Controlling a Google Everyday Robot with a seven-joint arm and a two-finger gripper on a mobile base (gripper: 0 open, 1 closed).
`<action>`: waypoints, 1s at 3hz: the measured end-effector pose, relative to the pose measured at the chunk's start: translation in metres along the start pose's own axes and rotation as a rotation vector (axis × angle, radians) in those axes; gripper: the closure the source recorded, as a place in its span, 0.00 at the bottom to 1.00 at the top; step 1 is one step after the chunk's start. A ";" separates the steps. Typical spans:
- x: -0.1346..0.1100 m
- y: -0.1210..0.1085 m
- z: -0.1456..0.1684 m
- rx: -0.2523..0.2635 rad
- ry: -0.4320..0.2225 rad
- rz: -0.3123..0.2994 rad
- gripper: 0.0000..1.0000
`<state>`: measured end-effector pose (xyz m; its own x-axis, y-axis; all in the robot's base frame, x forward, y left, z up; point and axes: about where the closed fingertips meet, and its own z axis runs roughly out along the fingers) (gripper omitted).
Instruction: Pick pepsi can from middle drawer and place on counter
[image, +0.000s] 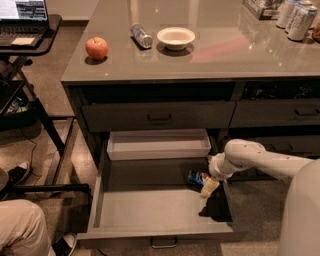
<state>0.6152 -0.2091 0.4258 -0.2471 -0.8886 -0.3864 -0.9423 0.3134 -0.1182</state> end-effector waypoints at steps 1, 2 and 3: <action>0.010 -0.005 0.029 -0.047 -0.019 -0.001 0.00; 0.013 -0.005 0.055 -0.110 -0.049 -0.010 0.19; 0.018 -0.005 0.071 -0.149 -0.074 -0.005 0.42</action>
Offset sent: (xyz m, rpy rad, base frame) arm 0.0242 0.0084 -0.0812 0.1175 0.1241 0.1010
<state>0.6317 -0.2026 0.3543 -0.2302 -0.8611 -0.4533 -0.9679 0.2509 0.0149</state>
